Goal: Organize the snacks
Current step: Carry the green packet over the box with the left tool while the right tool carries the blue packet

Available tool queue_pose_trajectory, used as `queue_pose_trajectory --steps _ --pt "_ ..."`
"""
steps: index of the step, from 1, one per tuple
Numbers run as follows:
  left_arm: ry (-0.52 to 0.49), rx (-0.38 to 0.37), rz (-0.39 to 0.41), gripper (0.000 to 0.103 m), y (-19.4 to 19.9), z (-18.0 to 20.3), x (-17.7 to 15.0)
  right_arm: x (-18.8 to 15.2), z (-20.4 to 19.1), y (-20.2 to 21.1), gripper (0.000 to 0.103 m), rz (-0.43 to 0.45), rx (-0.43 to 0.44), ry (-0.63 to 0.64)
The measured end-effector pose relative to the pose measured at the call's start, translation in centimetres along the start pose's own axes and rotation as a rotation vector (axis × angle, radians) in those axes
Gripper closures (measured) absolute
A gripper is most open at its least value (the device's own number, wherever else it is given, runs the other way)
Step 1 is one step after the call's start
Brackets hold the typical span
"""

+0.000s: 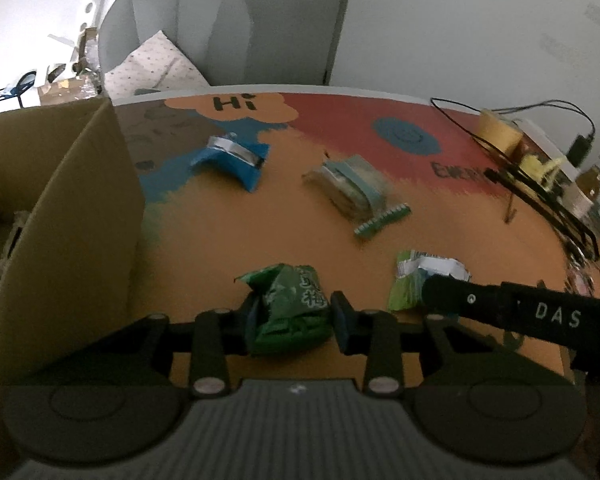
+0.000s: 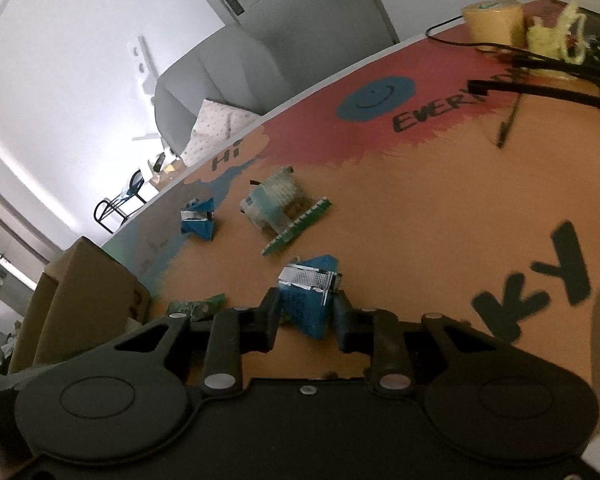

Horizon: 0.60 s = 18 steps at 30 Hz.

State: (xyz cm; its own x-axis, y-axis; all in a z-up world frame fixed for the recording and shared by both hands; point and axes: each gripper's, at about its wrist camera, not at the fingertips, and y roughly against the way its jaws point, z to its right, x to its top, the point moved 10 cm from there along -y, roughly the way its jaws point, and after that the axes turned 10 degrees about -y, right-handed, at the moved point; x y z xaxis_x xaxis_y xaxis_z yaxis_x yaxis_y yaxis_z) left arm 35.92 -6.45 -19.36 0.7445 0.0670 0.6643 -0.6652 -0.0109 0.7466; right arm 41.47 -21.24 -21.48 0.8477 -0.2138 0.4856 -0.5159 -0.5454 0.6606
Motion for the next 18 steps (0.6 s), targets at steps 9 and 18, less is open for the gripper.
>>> queue_pose_trajectory --steps 9,18 --pt "-0.01 -0.015 0.038 0.069 2.7 0.8 -0.3 -0.7 0.9 2.7 0.083 0.041 0.003 -0.029" --pt "-0.01 -0.024 0.084 0.07 5.4 0.7 0.1 -0.9 -0.1 5.3 0.084 0.091 0.027 -0.026"
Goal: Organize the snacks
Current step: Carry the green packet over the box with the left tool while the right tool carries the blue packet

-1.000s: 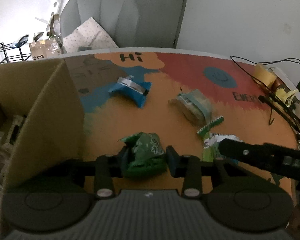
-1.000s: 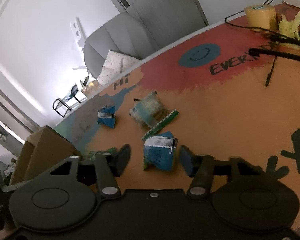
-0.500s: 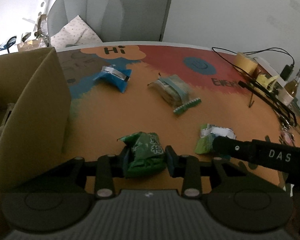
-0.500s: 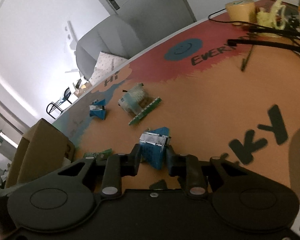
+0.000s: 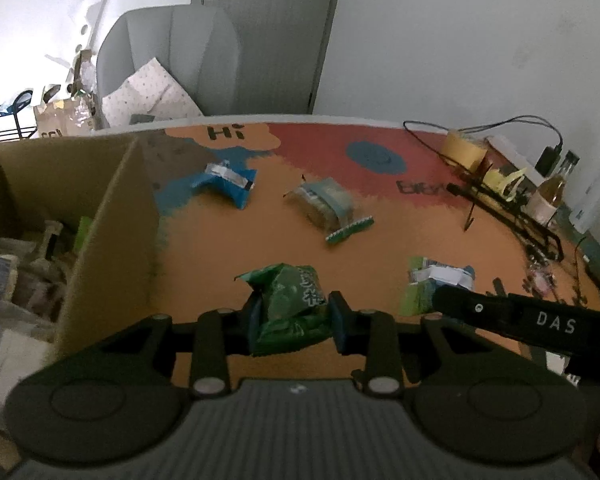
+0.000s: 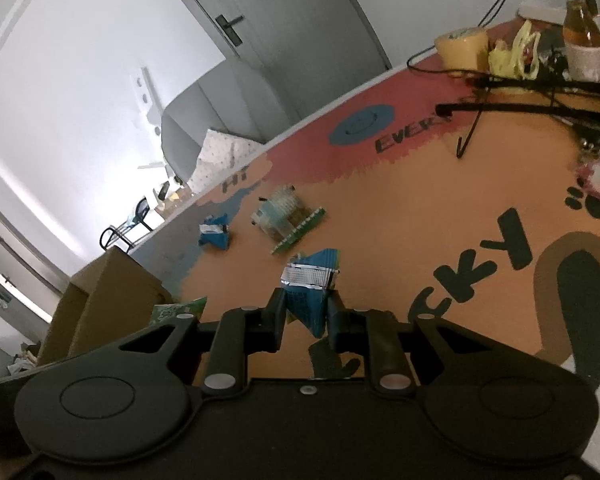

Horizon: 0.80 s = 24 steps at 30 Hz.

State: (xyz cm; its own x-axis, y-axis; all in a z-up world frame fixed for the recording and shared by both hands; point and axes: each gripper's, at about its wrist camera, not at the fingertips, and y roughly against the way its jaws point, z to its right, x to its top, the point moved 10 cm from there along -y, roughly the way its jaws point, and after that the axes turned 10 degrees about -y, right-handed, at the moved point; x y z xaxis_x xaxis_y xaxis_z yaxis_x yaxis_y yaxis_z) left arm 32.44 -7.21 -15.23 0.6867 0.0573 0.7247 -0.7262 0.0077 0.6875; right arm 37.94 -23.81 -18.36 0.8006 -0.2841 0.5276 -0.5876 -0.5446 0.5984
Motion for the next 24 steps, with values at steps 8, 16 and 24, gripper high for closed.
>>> queue_pose_trajectory --steps 8,16,24 --pt "0.006 0.007 0.052 0.07 2.6 -0.6 0.9 0.5 -2.0 2.0 0.084 0.039 0.028 0.027" --pt "0.029 0.021 0.105 0.07 5.4 -2.5 2.3 0.8 -4.4 3.2 0.084 0.069 0.051 0.066" --pt "0.044 0.051 0.152 0.07 7.9 -5.4 3.6 0.7 -7.1 3.7 0.084 0.084 0.073 0.105"
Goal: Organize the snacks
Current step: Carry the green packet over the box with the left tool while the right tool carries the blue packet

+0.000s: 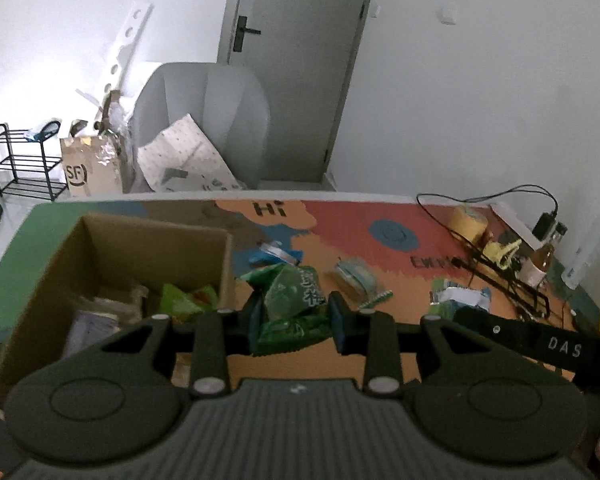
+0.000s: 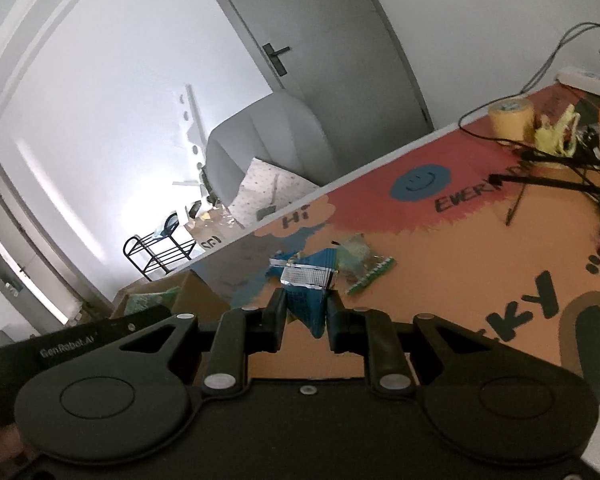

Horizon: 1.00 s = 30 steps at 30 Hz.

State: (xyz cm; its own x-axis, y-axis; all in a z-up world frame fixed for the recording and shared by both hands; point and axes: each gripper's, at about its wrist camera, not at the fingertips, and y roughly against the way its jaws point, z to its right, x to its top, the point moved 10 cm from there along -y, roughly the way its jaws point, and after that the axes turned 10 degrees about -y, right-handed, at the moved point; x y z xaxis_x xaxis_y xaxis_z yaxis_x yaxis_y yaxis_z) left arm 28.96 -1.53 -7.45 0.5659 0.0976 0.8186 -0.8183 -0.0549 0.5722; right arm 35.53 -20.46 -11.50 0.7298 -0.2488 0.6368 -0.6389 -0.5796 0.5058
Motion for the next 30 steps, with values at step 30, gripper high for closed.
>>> queue_pose_trajectory --steps 30 --pt "0.12 0.093 0.013 0.07 3.6 -10.2 -1.7 -2.5 -9.9 -3.3 0.084 -0.051 0.107 0.124"
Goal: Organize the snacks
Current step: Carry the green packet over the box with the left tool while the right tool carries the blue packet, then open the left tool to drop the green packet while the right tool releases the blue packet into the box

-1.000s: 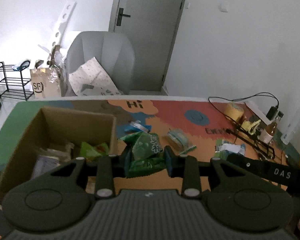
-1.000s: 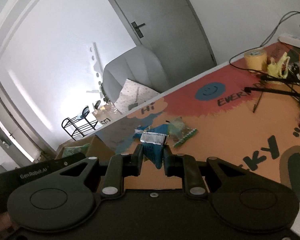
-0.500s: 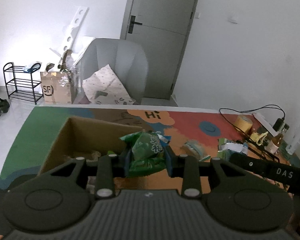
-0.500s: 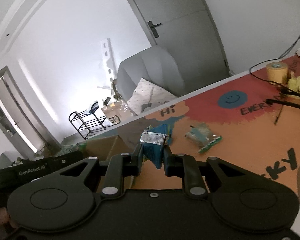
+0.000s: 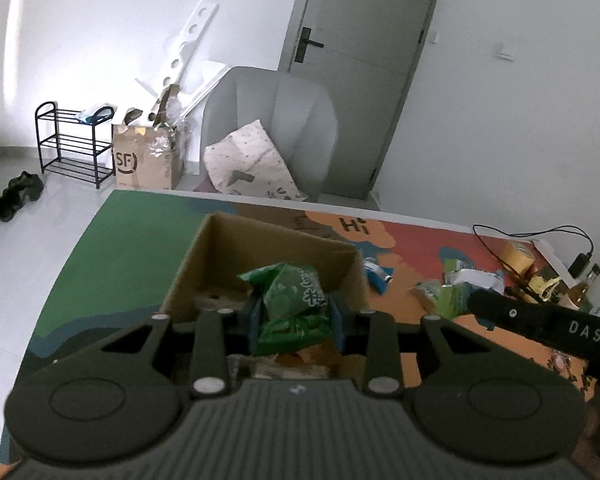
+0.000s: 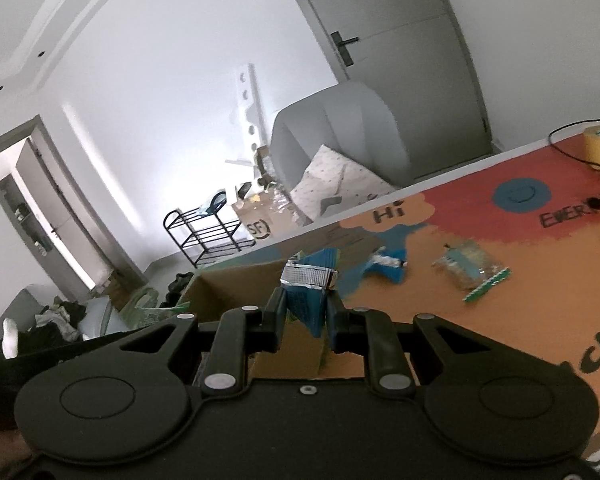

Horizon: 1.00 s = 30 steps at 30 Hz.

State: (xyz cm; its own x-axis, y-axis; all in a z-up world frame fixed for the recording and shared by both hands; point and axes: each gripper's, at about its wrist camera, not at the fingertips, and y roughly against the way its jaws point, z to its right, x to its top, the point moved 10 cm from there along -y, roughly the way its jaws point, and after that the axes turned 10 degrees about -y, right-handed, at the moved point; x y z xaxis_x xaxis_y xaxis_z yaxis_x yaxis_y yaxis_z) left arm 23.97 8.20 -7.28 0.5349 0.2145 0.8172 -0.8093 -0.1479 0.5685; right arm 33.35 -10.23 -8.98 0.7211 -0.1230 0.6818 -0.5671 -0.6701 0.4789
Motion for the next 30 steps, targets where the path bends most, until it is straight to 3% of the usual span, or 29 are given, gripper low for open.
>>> queue_pose_trajectory --steps 10,20,30 --pt "0.034 -0.015 -0.028 0.069 -1.5 -1.7 -0.8 -1.3 -2.4 -2.0 0.084 -0.043 0.012 0.03" --pt "0.062 -0.107 -0.055 0.061 -3.9 -0.8 -1.3 -1.5 -3.2 -3.2 0.084 -0.062 -0.008 0.052" --pt "0.09 -0.04 -0.031 0.059 -3.3 -3.6 -0.6 -1.7 -4.6 -5.1 0.084 -0.09 0.005 0.072"
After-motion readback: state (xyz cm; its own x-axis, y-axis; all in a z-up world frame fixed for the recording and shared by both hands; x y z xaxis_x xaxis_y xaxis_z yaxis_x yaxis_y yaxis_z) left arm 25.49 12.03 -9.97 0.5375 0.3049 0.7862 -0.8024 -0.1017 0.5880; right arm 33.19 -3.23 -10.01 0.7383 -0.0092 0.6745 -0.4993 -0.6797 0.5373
